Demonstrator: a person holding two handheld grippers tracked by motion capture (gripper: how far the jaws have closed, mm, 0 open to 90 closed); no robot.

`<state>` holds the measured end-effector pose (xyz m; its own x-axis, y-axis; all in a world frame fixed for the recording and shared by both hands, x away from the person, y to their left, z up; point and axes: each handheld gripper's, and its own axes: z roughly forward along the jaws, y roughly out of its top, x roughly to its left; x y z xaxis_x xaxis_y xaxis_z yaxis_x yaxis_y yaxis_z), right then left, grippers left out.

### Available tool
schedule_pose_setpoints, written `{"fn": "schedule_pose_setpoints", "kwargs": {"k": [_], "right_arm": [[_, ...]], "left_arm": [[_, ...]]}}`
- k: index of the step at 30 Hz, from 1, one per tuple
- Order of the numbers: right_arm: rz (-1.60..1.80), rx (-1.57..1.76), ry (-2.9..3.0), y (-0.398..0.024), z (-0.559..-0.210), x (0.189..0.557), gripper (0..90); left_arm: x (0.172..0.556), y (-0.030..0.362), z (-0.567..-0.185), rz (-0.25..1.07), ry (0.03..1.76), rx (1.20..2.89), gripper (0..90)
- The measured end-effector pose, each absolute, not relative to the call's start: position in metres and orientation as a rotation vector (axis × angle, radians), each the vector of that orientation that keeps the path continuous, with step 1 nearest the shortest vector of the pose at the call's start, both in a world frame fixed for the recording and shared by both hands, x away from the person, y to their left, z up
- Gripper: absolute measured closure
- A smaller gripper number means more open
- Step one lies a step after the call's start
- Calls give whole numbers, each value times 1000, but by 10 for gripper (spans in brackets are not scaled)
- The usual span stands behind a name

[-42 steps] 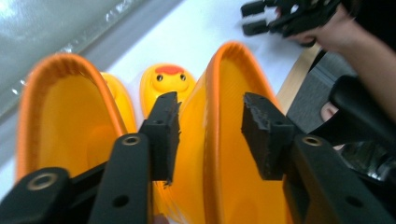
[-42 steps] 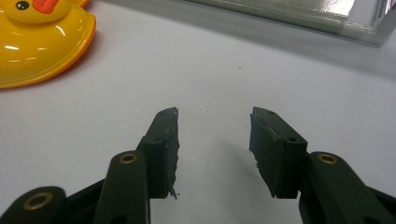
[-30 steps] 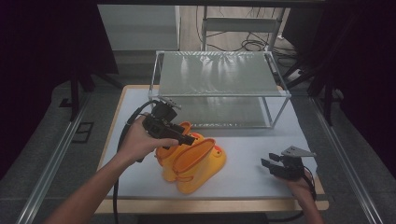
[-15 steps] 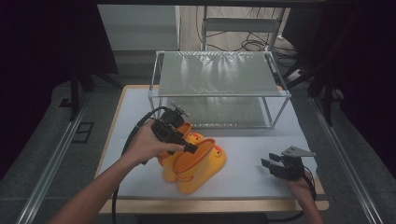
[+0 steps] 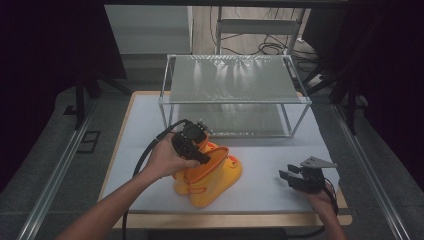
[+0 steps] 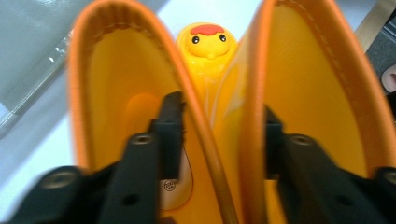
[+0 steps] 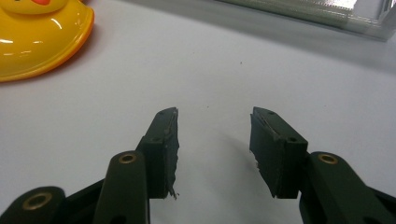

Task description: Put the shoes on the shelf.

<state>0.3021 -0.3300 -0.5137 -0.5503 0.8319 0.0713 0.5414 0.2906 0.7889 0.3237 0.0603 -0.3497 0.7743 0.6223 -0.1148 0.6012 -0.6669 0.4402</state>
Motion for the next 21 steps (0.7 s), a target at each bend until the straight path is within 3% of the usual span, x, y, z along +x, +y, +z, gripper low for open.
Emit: {"fn": "schedule_pose_setpoints", "kwargs": {"k": [3,5,21], "right_arm": [[1140,1240,2211,-330,-514,302,524],[1139,1243,2210,-330,-514,303,524],[1138,1278,2178,-337,-513,303,526]], "left_arm": [[324,60,-349,55,906,2513,782],[324,59,-349,44,902,2510,812],[340,79,-333,-145,899,2356,819]]}}
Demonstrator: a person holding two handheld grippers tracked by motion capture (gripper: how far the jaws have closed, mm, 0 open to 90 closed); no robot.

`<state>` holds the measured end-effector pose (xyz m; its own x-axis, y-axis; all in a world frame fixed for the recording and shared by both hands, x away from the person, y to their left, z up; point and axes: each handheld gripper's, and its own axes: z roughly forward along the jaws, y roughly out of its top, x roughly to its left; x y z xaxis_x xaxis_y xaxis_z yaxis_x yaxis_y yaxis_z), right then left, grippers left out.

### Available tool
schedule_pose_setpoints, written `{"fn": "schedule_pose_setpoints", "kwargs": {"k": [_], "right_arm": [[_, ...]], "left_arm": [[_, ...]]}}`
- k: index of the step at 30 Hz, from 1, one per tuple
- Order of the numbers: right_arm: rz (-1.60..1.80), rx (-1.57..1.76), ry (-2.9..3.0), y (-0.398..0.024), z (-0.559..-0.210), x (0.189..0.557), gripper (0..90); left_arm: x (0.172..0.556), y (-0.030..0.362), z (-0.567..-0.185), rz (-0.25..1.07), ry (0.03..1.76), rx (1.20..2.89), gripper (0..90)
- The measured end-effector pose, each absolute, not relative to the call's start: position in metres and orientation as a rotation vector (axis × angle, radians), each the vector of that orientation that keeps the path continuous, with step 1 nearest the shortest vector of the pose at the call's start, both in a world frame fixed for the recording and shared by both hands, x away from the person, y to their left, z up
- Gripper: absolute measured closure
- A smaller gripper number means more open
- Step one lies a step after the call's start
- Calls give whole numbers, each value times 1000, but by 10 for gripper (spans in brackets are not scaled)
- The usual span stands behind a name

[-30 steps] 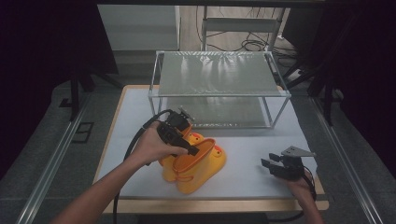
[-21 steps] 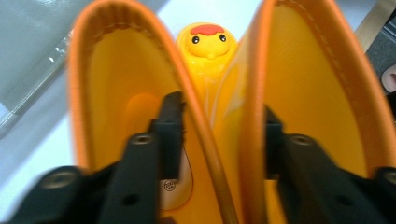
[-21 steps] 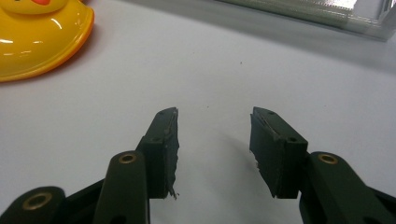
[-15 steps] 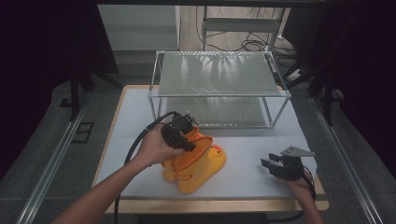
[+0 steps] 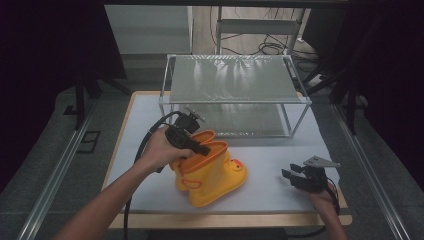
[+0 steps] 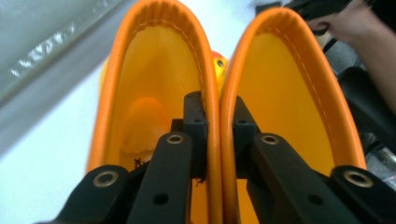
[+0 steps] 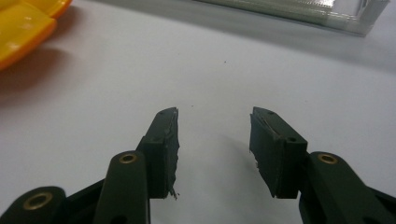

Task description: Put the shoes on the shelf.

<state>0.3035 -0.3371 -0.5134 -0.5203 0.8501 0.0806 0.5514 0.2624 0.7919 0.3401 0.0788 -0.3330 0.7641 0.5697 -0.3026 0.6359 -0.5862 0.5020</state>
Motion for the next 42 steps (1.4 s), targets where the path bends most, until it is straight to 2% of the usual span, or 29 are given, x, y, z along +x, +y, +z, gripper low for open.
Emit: {"fn": "schedule_pose_setpoints", "kwargs": {"k": [21,42], "right_arm": [[1146,1313,2145,-343,-513,304,528],[1150,1338,2127,-347,-513,304,533]], "left_arm": [[332,54,-269,-117,730,2366,816],[344,32,-219,-84,690,2346,816]]}}
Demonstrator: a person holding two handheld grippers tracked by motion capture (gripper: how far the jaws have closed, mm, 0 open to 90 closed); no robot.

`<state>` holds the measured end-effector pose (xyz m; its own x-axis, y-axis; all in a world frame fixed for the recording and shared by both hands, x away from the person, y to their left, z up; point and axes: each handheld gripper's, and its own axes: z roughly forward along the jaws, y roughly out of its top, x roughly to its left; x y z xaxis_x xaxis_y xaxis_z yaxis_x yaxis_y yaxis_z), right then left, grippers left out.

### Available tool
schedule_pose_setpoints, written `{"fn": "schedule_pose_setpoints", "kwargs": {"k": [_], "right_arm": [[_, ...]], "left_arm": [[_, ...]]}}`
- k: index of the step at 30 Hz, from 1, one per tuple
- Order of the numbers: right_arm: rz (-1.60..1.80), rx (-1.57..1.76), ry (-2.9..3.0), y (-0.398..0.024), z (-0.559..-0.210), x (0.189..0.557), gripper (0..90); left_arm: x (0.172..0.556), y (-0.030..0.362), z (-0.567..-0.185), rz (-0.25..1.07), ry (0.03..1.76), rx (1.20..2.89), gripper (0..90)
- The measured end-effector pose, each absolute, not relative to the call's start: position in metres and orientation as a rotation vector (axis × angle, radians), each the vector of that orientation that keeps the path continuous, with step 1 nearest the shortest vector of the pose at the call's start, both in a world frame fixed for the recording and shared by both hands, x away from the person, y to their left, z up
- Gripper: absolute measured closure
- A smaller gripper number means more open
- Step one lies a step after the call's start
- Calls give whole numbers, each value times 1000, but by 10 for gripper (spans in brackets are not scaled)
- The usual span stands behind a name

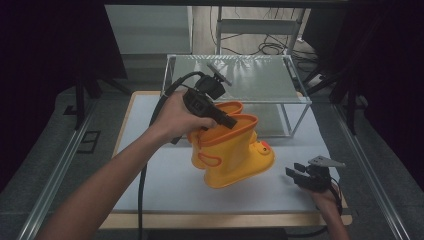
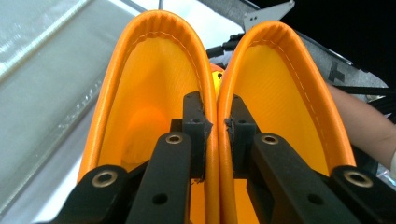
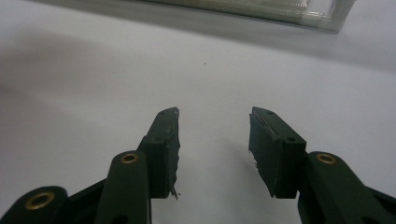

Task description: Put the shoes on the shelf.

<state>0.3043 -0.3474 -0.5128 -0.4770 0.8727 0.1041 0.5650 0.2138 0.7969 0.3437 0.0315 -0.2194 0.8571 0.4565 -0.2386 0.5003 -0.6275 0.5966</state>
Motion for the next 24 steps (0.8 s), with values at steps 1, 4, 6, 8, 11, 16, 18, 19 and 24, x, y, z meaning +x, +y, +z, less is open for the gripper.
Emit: {"fn": "schedule_pose_setpoints", "kwargs": {"k": [1,4,6,8,11,16,18,19,24], "right_arm": [[1151,1343,2124,-348,-513,304,534],[1148,1344,2128,-348,-513,304,534],[1148,1344,2126,-349,-514,305,534],[1152,1349,2123,-349,-514,305,535],[1151,1351,2118,-350,-514,305,535],[1148,1350,2120,-351,-513,305,537],[1150,1352,2115,-351,-513,305,537],[1150,1352,2116,-352,-513,305,538],[1150,1350,2116,-351,-513,305,539]], "left_arm": [[344,31,-217,-83,693,2343,817],[349,31,-204,-81,703,2329,817],[352,31,-197,-82,702,2321,817],[354,30,-189,-76,702,2313,817],[357,27,-180,-63,690,2312,817],[366,24,-166,-61,704,2284,817],[371,24,-161,-63,714,2268,817],[373,23,-159,-62,718,2265,818],[390,19,-149,-50,771,2230,818]]}}
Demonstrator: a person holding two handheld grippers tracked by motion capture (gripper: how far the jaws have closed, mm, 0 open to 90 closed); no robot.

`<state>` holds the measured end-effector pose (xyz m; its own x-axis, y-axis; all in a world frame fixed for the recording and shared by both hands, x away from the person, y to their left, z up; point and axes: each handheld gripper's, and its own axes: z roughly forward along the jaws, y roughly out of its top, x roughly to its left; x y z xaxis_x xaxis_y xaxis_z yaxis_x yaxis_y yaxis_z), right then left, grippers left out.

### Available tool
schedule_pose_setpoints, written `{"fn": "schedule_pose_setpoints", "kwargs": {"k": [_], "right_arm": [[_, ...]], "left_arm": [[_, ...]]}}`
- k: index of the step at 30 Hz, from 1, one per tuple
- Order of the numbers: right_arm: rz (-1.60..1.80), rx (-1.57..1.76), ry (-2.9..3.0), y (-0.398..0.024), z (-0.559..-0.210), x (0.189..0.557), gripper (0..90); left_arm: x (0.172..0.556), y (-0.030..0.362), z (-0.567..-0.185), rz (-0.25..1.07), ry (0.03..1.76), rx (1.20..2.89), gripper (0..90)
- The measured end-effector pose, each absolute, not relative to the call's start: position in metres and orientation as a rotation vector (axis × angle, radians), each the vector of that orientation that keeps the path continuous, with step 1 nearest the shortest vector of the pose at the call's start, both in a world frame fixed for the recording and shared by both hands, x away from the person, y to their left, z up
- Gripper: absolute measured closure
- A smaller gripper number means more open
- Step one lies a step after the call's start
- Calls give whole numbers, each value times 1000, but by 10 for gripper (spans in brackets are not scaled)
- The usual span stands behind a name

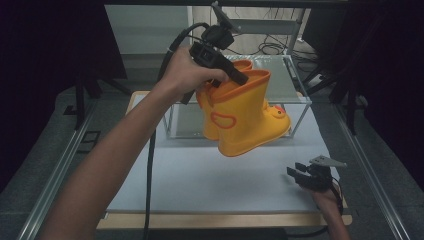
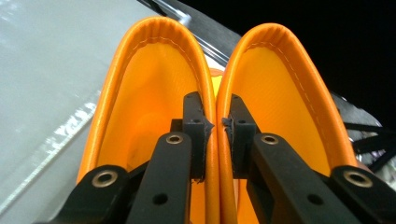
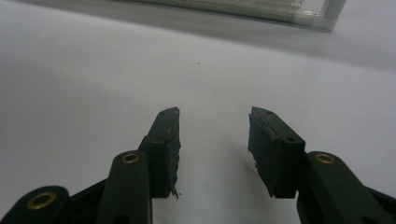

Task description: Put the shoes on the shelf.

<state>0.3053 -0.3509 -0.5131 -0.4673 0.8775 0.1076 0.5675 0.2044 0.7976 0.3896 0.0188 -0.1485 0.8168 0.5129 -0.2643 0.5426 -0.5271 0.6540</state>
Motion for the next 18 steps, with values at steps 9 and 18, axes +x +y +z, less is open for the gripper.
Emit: {"fn": "schedule_pose_setpoints", "kwargs": {"k": [9,18], "right_arm": [[1152,1348,2114,-352,-512,305,539],[1146,1344,2118,-353,-513,304,539]], "left_arm": [[432,16,-137,17,900,2175,817],[471,12,-137,71,1041,2112,817]]}}
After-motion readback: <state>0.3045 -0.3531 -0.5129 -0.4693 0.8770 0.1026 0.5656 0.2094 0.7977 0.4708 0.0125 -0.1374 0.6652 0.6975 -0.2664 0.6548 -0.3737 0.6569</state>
